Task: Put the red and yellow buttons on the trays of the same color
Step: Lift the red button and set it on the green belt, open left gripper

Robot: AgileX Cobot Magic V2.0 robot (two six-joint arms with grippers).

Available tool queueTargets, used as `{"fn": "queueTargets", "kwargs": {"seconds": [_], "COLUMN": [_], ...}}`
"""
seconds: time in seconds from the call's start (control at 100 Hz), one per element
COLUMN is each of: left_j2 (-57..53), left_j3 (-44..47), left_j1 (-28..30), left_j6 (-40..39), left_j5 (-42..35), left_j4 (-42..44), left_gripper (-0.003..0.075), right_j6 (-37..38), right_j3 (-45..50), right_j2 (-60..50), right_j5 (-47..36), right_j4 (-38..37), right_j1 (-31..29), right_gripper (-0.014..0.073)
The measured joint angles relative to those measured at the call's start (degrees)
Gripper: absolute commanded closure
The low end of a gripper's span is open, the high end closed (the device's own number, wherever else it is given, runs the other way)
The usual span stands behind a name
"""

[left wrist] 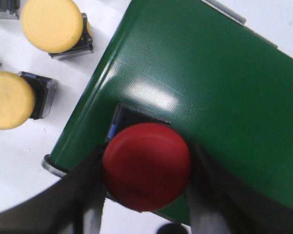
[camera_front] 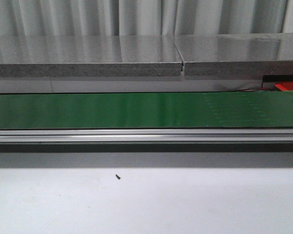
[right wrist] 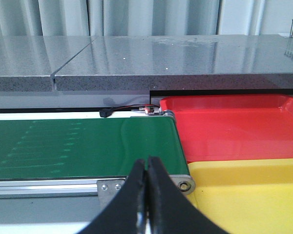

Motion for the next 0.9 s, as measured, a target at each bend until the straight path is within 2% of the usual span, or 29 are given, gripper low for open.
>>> {"fn": "queueTargets", "kwargs": {"seconds": [0.08, 0.12, 0.39, 0.53, 0.69, 0.9], "left_j2": [0.1, 0.1, -0.5, -1.9, -2.3, 0.3], "left_j3": [0.0, 0.0, -0.3, -3.9, -8.4, -9.1], "left_j1": [0.0, 0.0, 0.0, 0.4, 2.7, 7.0], "left_j6": [0.3, 0.3, 0.3, -2.3, -7.3, -9.7], "left_j5": [-0.2, -0.2, -0.2, 1.3, 4.2, 7.4], "left_j4": [-0.5, -0.7, -0.9, -0.9, 0.4, 0.9], "left_gripper": [0.0223, 0.0202, 0.0205, 0.0206, 0.0206, 0.0207], "right_j6": [0.0, 0.0, 0.0, 0.0, 0.0, 0.0], "right_j3": [0.0, 0.0, 0.0, 0.0, 0.0, 0.0], "right_j2": [0.0, 0.0, 0.0, 0.0, 0.0, 0.0], "right_j5": [0.0, 0.0, 0.0, 0.0, 0.0, 0.0], "right_j4": [0.0, 0.0, 0.0, 0.0, 0.0, 0.0], "right_j1": [0.0, 0.0, 0.0, 0.0, 0.0, 0.0], "right_gripper": [0.066, 0.066, 0.066, 0.066, 0.066, 0.066]}}
